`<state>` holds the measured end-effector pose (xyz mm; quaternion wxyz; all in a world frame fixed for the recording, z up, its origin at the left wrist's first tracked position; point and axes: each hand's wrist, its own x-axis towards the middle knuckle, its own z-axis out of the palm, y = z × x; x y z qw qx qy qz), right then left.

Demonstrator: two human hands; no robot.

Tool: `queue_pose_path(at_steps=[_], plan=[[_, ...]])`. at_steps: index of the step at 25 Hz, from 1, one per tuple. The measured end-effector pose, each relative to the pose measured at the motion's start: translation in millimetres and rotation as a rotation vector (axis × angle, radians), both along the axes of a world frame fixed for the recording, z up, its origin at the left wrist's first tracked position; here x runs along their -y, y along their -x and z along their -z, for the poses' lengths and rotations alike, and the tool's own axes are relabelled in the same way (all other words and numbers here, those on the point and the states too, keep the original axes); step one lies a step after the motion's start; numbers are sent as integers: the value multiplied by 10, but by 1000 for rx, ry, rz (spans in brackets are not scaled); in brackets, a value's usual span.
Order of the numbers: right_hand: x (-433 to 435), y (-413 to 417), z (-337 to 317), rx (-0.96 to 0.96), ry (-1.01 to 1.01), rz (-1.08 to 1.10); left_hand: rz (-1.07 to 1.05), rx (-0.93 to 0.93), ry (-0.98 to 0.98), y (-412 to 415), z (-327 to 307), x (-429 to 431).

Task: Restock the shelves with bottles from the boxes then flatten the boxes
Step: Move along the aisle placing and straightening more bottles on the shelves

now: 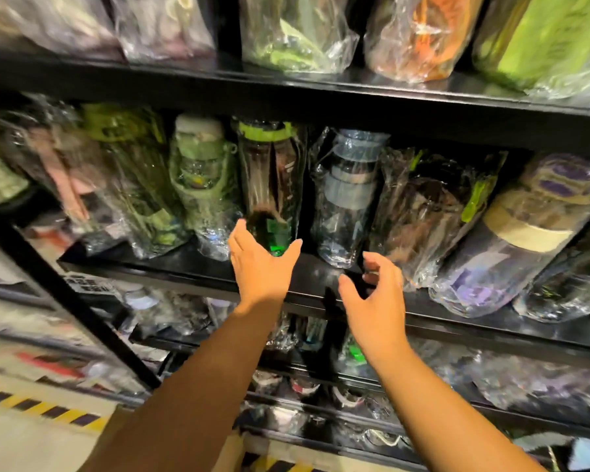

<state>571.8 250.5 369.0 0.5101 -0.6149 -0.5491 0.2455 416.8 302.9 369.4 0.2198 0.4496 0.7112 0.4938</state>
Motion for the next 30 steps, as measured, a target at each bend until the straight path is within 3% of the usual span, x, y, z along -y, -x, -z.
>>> queue_pose_path(at_steps=[3, 7, 11, 26, 30], plan=[[-84, 118, 54, -39, 34, -20, 5, -45, 107, 14, 1, -136], [-72, 172, 165, 78, 15, -28, -57, -75, 147, 33, -14, -280], [-151, 125, 160, -54, 71, 9, -86, -90, 110, 59, -15, -250], [-92, 185, 197, 278, 101, -71, 9, -175, 64, 251, 150, 18], [-70, 160, 166, 310, 120, -119, 37, -108, 49, 308, 152, 22]])
